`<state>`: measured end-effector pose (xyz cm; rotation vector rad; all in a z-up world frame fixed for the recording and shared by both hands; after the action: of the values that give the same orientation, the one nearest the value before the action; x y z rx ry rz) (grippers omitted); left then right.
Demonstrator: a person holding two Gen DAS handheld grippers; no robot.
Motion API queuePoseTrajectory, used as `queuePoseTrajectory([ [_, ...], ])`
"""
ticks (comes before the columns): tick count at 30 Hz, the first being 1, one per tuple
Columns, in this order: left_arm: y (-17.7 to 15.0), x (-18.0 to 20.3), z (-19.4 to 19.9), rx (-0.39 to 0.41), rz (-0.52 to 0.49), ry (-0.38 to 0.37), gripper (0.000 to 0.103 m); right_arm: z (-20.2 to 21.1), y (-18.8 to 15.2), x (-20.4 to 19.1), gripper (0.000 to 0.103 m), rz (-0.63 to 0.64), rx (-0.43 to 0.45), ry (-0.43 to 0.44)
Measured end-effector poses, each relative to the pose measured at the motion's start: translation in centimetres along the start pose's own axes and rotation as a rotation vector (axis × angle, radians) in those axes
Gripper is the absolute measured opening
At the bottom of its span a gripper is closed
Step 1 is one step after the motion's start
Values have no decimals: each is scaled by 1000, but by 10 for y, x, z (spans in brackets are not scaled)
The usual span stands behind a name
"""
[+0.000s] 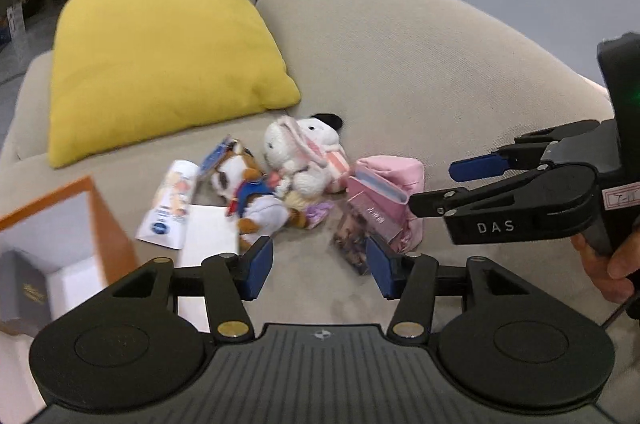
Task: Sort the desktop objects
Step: 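Move both tools back to the pile of items on the sofa, then grasp the mauve text box with the left tool while the right tool grasps the pink card holder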
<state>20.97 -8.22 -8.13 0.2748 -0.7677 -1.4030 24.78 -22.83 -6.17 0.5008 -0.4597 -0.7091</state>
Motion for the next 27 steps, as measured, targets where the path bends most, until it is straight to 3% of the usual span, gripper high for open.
queuePoseTrajectory([
  [3, 1, 8, -24, -58, 37, 0, 60, -8, 2, 11, 57, 11, -9, 32],
  [8, 4, 11, -57, -135, 129, -22, 60, -23, 1, 26, 42, -23, -22, 97],
  [13, 1, 15, -84, -191, 185, -51, 60, -36, -4, 36, 40, -115, -60, 156],
  [18, -3, 13, -95, -209, 191, -58, 61, -45, 1, 32, 34, -151, -72, 219],
  [21, -4, 14, -98, -219, 193, -69, 61, -52, 9, 27, 33, -105, -79, 199],
  [23, -5, 16, -100, -224, 197, -77, 62, -58, 8, 26, 27, -90, -101, 188],
  [27, -2, 22, -105, -226, 193, -84, 62, -61, 7, 30, 26, -124, -98, 213],
])
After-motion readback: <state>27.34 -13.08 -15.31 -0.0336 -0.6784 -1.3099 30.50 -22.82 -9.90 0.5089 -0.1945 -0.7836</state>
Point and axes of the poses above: each gripper's, at about its wrist camera, not at the fingertips, and z roughly against the way its jaws point, x to its right, y to its top, the point moved 8 cm from there along -z, roughly the way its jaws point, and after that the axes turned 14 degrees about z, right-handed, at the moved point
